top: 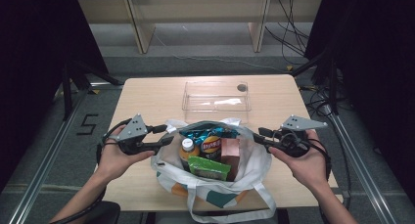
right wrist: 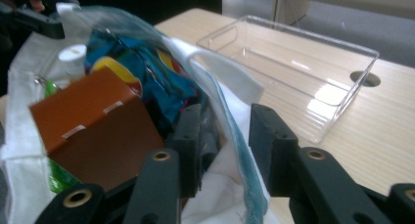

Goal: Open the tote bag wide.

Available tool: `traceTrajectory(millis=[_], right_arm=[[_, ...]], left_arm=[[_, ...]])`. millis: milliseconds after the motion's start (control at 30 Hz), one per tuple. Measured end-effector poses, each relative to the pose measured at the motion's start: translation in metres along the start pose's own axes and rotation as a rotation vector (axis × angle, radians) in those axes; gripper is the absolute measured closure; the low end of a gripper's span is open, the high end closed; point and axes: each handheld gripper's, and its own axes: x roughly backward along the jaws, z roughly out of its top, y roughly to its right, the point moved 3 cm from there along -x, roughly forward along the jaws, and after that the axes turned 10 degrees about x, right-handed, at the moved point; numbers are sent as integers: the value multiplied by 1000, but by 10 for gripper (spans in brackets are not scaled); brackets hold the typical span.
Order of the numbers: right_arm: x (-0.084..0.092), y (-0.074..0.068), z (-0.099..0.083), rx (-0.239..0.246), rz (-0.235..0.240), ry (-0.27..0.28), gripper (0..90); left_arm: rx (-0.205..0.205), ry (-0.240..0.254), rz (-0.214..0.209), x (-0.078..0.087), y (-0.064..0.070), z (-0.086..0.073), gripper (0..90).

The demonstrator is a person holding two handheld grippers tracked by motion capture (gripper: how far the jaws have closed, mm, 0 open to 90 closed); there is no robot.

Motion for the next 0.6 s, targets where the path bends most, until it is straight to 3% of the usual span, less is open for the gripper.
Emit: traceTrajectory(millis=[67, 167, 200, 267, 333, 533, 600], right_arm=[[-5, 0, -3, -18, -2, -18, 725], [-9, 3, -5, 14, -2, -38, 763], [-11, 3, -6, -20, 10, -59, 787], [-12, 3, -6, -30, 15, -64, 799], [-13, 5, -6, 6, -11, -65, 842], [-15, 4, -4, 20, -2, -86, 887], [-18, 4, -2, 15, -24, -77, 889]], left_arm=[[-8, -8, 9, -3, -2, -2, 598], [-20, -16, 19, -5, -4, -2, 654], [-14, -21, 15, -6, -6, -2, 678], [-7, -19, 16, -7, -6, -2, 691], [-9, -24, 17, -9, -7, -3, 719], [-5, -35, 39, -11, -8, -3, 774], [0, -39, 50, -13, -9, -3, 782]])
